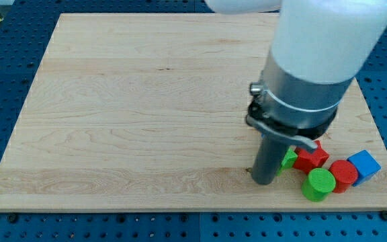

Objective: Slide blue cube green and red circles to the right of red star

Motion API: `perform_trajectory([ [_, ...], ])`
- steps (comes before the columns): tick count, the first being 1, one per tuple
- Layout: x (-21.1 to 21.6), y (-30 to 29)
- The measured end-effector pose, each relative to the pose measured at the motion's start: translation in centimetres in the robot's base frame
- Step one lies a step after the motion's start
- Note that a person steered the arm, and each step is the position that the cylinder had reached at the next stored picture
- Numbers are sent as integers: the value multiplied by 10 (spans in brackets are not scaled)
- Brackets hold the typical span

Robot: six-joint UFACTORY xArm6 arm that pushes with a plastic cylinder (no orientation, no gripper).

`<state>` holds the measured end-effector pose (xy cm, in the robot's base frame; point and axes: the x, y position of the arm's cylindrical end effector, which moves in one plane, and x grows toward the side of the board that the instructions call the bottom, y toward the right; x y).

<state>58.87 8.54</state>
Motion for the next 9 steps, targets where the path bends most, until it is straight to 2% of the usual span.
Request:
perform_trajectory([
  [1, 30, -25],
  [2, 30, -21],
  [5, 29, 149],
  [7, 25, 150],
  [9, -10, 150],
])
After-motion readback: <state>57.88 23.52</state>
